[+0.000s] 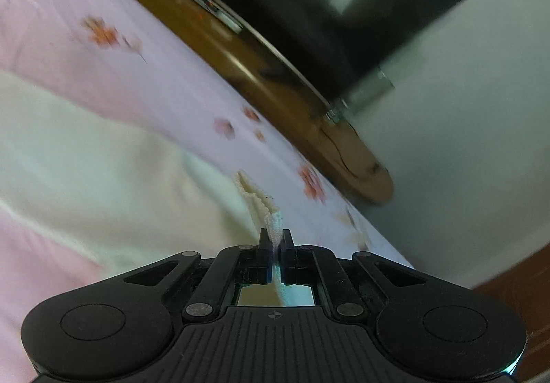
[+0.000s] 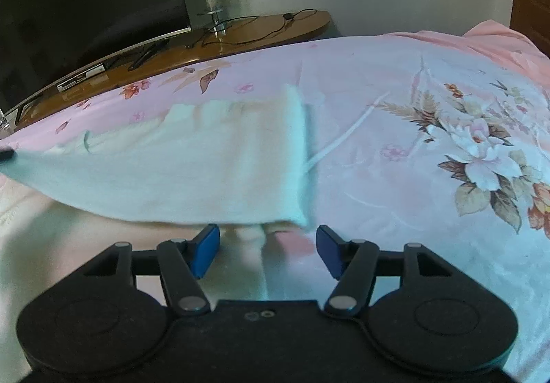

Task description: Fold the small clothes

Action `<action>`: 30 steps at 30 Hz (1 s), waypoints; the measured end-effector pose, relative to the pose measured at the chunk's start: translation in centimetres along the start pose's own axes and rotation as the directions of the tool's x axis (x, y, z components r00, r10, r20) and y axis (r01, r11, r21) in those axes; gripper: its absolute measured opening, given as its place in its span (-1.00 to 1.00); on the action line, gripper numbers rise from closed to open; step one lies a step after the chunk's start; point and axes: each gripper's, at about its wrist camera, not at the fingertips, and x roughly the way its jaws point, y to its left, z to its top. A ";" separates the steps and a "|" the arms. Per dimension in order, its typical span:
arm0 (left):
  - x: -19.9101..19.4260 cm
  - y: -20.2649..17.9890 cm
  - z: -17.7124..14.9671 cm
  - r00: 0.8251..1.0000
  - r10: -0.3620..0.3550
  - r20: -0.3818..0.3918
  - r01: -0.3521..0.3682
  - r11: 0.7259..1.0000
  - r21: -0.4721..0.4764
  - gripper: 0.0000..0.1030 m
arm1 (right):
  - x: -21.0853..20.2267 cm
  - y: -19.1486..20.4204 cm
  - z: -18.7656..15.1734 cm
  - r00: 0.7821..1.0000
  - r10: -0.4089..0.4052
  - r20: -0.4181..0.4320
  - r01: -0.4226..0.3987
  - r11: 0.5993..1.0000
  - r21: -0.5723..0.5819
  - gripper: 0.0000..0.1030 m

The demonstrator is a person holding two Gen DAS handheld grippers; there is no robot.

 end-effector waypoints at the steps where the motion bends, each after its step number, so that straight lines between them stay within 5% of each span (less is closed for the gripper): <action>1: 0.1 0.5 0.4 1.000 0.013 0.004 -0.013 1.000 0.000 -0.92 | 0.2 0.1 0.0 1.000 -0.002 0.003 0.002 1.000 -0.005 0.12; 5: 0.5 3.4 0.9 0.998 0.070 -0.001 -0.070 0.996 -0.051 -0.92 | 1.0 0.6 0.5 1.000 0.015 0.013 -0.015 1.000 -0.002 -0.67; 11: 1.6 6.4 -0.7 0.990 0.136 -0.039 -0.138 0.989 -0.061 -0.92 | 1.0 1.5 0.8 0.999 0.015 0.041 -0.013 0.998 -0.064 -0.83; 24: 2.1 6.1 -2.4 0.980 0.187 -0.073 -0.182 0.981 0.073 -0.92 | 1.2 -1.3 0.7 0.997 0.064 -0.039 -0.061 0.995 0.082 -0.83; 26: 1.9 6.0 -2.5 0.980 0.186 -0.071 -0.181 0.980 0.079 -0.92 | -0.1 -2.0 0.8 0.996 0.079 -0.035 -0.074 0.991 0.115 -0.52; 30: 1.7 5.8 -2.7 0.980 0.188 -0.060 -0.181 0.978 0.100 -0.92 | -1.7 -3.1 2.1 0.994 0.103 0.026 -0.106 0.985 0.139 -0.40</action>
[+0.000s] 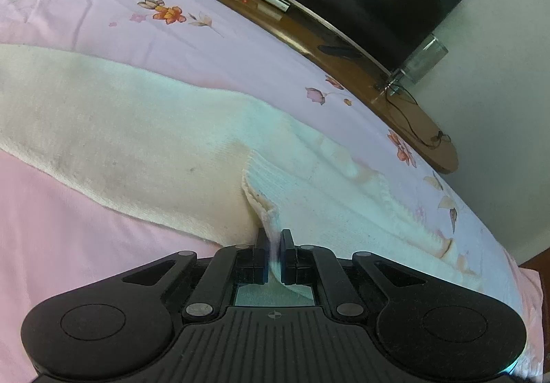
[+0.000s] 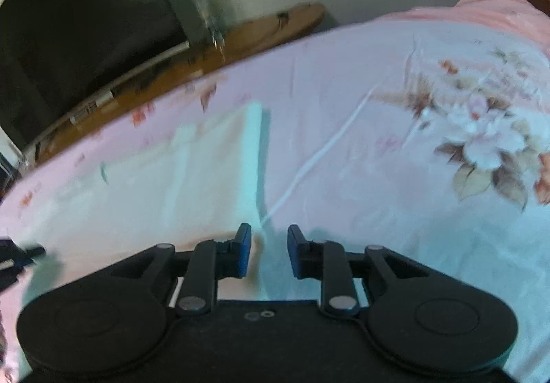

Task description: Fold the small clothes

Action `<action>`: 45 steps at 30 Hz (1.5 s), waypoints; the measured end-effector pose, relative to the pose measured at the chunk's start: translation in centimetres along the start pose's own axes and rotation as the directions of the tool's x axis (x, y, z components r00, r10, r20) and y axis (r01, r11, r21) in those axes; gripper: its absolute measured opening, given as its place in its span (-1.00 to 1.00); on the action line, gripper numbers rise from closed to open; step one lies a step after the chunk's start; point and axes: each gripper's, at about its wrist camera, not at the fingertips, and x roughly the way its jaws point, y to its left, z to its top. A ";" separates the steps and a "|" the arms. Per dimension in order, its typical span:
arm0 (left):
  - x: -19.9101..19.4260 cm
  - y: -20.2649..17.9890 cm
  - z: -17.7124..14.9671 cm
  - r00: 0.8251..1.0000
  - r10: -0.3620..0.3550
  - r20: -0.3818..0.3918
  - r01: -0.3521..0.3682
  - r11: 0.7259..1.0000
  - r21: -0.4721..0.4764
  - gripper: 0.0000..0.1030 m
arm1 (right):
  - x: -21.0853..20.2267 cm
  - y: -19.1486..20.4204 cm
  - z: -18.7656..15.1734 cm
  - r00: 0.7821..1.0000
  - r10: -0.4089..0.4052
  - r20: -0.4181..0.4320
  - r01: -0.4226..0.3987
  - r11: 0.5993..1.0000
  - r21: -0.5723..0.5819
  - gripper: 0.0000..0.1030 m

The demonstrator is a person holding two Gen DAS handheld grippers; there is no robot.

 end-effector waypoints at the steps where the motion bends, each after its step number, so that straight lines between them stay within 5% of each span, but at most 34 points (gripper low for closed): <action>1: -0.2 0.1 0.0 1.000 -0.002 0.005 0.002 1.000 -0.010 -0.92 | 0.6 0.1 0.8 1.000 0.010 -0.005 -0.010 1.000 -0.001 -0.17; 3: -0.7 0.5 0.2 1.000 -0.001 0.029 0.001 0.999 -0.033 -0.92 | 2.7 0.6 2.4 1.000 0.030 -0.010 -0.030 1.000 0.004 0.08; 7: -0.6 0.9 0.4 0.999 0.018 0.026 -0.018 1.000 -0.013 -0.92 | 7.9 1.8 4.9 0.999 0.035 -0.033 -0.034 0.999 0.004 0.06; 14: -0.5 1.0 -0.3 0.998 0.040 0.050 -0.040 0.999 -0.009 -0.92 | 11.2 3.0 6.2 0.999 0.050 -0.010 -0.050 0.998 -0.025 -0.83; 17: -0.6 0.9 -0.8 0.997 0.047 0.057 -0.047 0.999 -0.002 -0.92 | 10.9 3.6 5.9 0.999 -0.023 0.022 0.026 0.989 -0.146 -0.83; 19: -0.9 0.4 -0.9 0.997 0.058 0.059 -0.060 0.998 0.031 -0.91 | 11.4 2.3 6.0 0.999 -0.042 0.004 0.042 0.994 -0.105 -0.79; 22: -2.8 0.0 -0.8 0.992 0.077 0.100 -0.084 0.994 0.064 -0.91 | 9.5 2.9 5.9 0.993 -0.096 0.066 0.105 0.984 -0.141 -0.55; 25: -3.8 0.0 -0.6 0.992 0.069 0.107 -0.077 0.994 0.076 -0.91 | 7.2 4.2 5.4 0.997 0.007 0.077 0.005 0.988 -0.156 -0.55; 30: -3.7 0.1 -0.2 0.989 0.103 0.108 -0.109 0.993 0.043 -0.91 | 6.8 9.4 2.3 0.991 0.124 -0.042 -0.131 0.953 -0.272 -0.55; 33: -1.6 1.3 -0.1 0.987 0.159 -0.007 -0.158 0.987 0.040 -0.91 | 7.9 11.9 0.6 0.990 0.103 -0.097 -0.131 0.926 -0.354 -0.51; 35: -1.8 1.8 0.0 0.988 0.157 -0.013 -0.156 0.987 0.036 -0.91 | 8.3 12.9 -0.3 0.993 0.058 -0.107 -0.097 0.907 -0.409 -0.48; 45: -7.9 5.0 3.3 0.974 0.222 0.031 -0.223 0.975 0.001 -0.91 | 5.0 20.6 1.6 0.945 0.284 -0.164 -0.324 0.887 -0.330 -0.38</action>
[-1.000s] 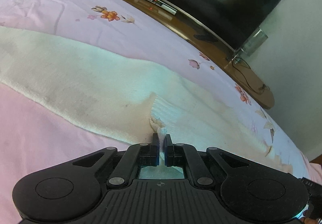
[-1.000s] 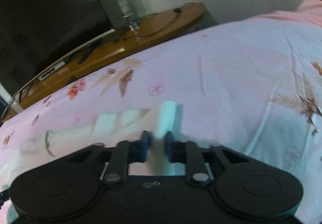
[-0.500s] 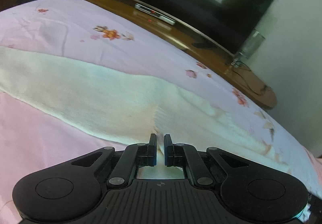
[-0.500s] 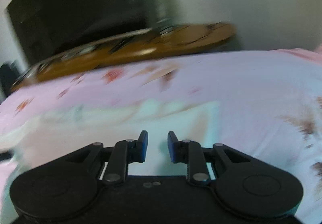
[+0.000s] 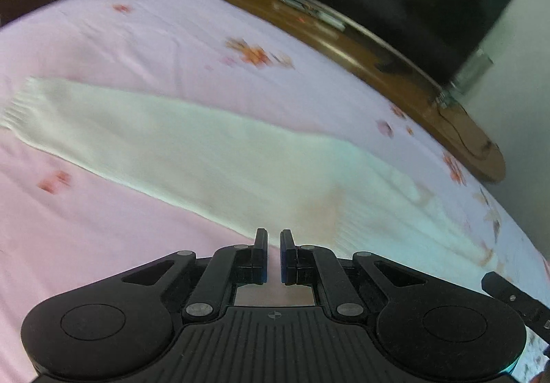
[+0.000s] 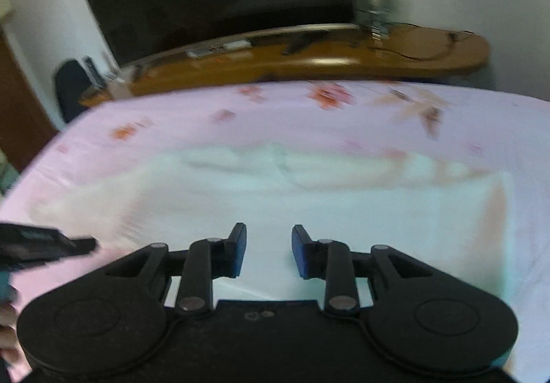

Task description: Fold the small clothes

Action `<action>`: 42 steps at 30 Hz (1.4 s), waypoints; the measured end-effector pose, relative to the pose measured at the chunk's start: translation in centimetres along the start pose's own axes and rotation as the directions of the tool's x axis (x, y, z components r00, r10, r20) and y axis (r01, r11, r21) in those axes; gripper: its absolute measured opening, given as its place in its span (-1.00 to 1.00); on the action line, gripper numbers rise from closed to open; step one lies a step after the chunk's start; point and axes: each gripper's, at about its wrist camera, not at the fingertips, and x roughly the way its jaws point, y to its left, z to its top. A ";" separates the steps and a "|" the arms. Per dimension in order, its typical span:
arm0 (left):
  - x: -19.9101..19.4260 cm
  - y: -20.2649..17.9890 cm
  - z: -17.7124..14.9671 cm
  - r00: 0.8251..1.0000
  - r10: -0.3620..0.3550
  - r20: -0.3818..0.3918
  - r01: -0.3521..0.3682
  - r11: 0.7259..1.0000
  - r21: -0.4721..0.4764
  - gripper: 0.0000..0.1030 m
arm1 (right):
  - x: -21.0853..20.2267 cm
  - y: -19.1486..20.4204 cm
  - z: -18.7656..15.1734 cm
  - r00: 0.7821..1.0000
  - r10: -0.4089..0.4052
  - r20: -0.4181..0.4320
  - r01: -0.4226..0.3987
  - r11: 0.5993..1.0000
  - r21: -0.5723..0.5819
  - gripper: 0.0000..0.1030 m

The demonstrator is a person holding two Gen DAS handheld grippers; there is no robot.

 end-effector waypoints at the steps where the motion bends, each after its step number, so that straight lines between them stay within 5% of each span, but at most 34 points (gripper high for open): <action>1: -0.4 0.8 0.1 1.000 0.022 0.018 -0.022 1.000 0.000 -0.91 | 0.0 1.0 0.1 1.000 0.026 0.009 -0.026 1.000 0.001 -0.36; 3: -1.1 2.9 0.0 0.998 0.056 0.032 -0.056 0.998 -0.006 -0.89 | -0.4 3.5 -0.5 0.998 0.064 0.018 -0.064 0.998 -0.005 -0.35; 4: -1.1 3.8 -0.1 0.998 0.061 0.021 -0.061 0.998 -0.001 -0.70 | -0.4 4.6 -1.0 0.997 0.074 0.018 -0.073 0.997 -0.013 -0.35; 5: -1.1 4.7 -0.1 0.998 0.065 0.002 -0.065 0.998 0.015 -0.41 | -0.3 5.6 -1.7 0.997 0.075 0.013 -0.075 0.997 -0.020 -0.33; 6: -1.2 5.7 -0.2 0.997 0.072 -0.014 -0.072 0.997 0.040 0.45 | -0.1 6.4 -2.1 0.998 0.068 0.004 -0.068 0.997 -0.023 -0.33; 7: -1.8 6.5 -0.6 0.997 0.076 0.014 -0.077 0.995 0.059 0.61 | 0.0 7.2 -2.9 0.998 0.059 -0.009 -0.060 0.998 -0.024 -0.33; 9: -3.6 8.2 -1.3 0.990 0.061 0.131 -0.076 0.990 0.118 0.31 | 0.0 8.3 -3.8 0.998 0.054 -0.020 -0.054 0.998 -0.017 -0.32; 12: -3.8 11.8 -0.5 0.993 0.077 0.094 -0.084 0.994 0.069 0.19 | 0.6 10.1 -4.4 1.000 0.021 -0.020 -0.022 0.999 -0.041 -0.32; 14: -3.7 14.4 0.1 0.991 0.104 0.085 -0.103 0.995 -0.016 0.28 | 1.0 11.1 -4.4 1.000 0.007 -0.006 -0.007 0.999 -0.048 -0.31; 16: -3.6 16.9 0.8 0.990 0.115 0.080 -0.107 0.989 -0.100 0.71 | 1.5 11.9 -4.2 1.000 -0.010 0.003 0.010 0.998 -0.063 -0.30; 18: -3.4 18.9 1.4 0.989 0.126 0.081 -0.110 0.978 -0.180 0.76 | 2.4 12.4 -3.9 0.999 -0.033 0.008 0.033 0.996 -0.080 -0.30; 23: -1.4 22.7 2.7 0.997 0.040 0.063 -0.014 0.931 -0.365 0.78 | 4.7 12.3 -3.2 0.997 -0.072 -0.002 0.071 0.996 -0.056 -0.28; 29: 0.6 23.8 3.4 0.990 -0.015 0.137 0.083 0.861 -0.502 0.78 | 6.0 12.0 -3.1 0.996 -0.087 -0.007 0.086 0.994 -0.062 -0.28; 30: 0.9 23.8 3.5 0.988 -0.022 0.151 0.098 0.850 -0.518 0.72 | 6.1 11.9 -3.1 0.996 -0.093 -0.008 0.093 0.994 -0.064 -0.28; 34: 2.6 24.5 3.6 0.987 -0.052 0.151 0.131 0.805 -0.579 -0.35 | 6.3 11.2 -3.0 0.994 -0.109 -0.007 0.109 0.992 -0.063 -0.28; 37: 3.3 24.7 3.3 0.982 -0.068 0.175 0.161 0.780 -0.605 -0.38 | 6.5 10.6 -3.0 0.993 -0.120 -0.012 0.119 0.991 -0.058 -0.27; 42: 4.2 23.7 3.8 0.981 -0.045 0.191 0.148 0.809 -0.569 -0.41 | 7.0 9.9 -3.3 0.992 -0.128 -0.024 0.126 0.991 -0.053 -0.28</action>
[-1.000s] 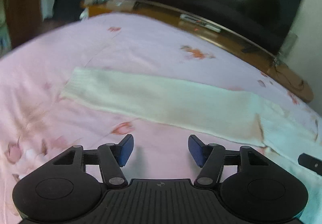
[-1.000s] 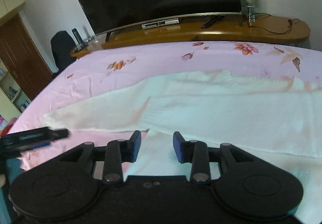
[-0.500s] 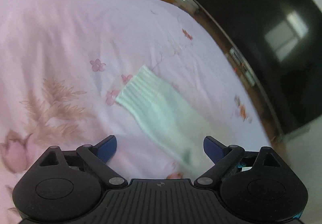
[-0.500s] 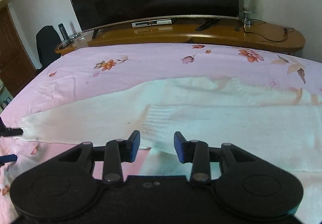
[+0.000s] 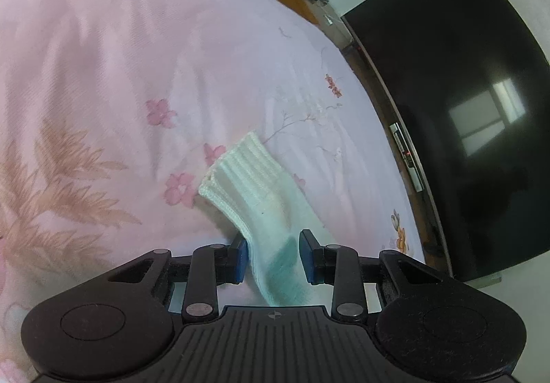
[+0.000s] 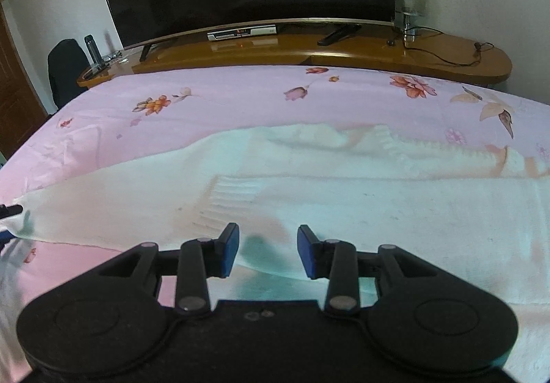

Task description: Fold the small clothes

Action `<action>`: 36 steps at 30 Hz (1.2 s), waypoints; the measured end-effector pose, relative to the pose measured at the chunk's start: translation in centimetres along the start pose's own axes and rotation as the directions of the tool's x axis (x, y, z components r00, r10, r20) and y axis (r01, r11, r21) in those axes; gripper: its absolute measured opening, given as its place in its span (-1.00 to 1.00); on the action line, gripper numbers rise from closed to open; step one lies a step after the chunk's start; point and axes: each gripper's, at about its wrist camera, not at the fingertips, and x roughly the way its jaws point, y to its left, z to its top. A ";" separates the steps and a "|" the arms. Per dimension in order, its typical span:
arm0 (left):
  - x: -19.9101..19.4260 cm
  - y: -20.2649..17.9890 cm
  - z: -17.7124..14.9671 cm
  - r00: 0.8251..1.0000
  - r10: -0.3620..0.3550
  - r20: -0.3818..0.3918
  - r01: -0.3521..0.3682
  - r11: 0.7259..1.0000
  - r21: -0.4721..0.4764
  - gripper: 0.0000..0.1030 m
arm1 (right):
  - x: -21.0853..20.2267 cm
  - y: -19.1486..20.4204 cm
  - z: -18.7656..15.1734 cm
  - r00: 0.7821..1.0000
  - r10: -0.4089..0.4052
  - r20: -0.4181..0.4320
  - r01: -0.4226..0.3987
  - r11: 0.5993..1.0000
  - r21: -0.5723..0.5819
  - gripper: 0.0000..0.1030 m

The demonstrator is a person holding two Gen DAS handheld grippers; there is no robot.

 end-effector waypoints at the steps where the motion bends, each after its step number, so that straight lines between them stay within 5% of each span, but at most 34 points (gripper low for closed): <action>1: 0.1 -0.2 -0.1 1.000 0.013 0.005 -0.013 1.000 0.004 -0.76 | 0.1 0.0 0.0 1.000 -0.004 -0.002 0.004 1.000 -0.001 -0.28; 2: 0.8 -0.3 0.5 1.000 0.032 -0.002 -0.032 1.000 0.001 -0.95 | 0.1 -0.1 -0.1 1.000 -0.012 -0.001 0.012 1.000 -0.005 -0.28; 5: 0.8 -0.6 0.7 0.999 0.048 -0.006 -0.048 0.999 -0.020 -0.95 | 0.1 -0.6 0.1 1.000 -0.023 0.002 0.023 1.000 -0.002 -0.28; 11: -0.5 -5.4 0.7 0.999 -0.027 0.043 0.020 0.990 0.141 -0.95 | 1.0 -1.1 0.1 0.999 -0.049 -0.017 0.049 0.998 -0.032 -0.27; 17: -2.1 -14.7 -3.4 0.982 -0.185 -0.026 0.180 0.907 0.380 -0.95 | 1.0 -1.8 0.1 1.000 -0.013 -0.023 0.013 1.000 -0.009 -0.29; 23: -1.4 -22.1 -12.7 0.937 -0.259 -0.235 0.345 0.798 0.494 -0.95 | -2.8 -5.6 0.6 0.998 0.061 0.035 -0.064 0.994 0.094 -0.27; 30: 1.3 -27.9 -26.8 0.858 -0.191 -0.477 0.469 0.667 0.578 -0.95 | -6.9 -11.9 -0.6 0.998 0.039 0.057 -0.046 0.989 0.138 -0.23; 36: 2.4 -30.0 -31.8 0.806 -0.072 -0.588 0.492 0.633 0.598 -0.92 | -7.5 -16.4 -3.3 0.999 0.041 0.011 -0.042 0.976 0.214 -0.14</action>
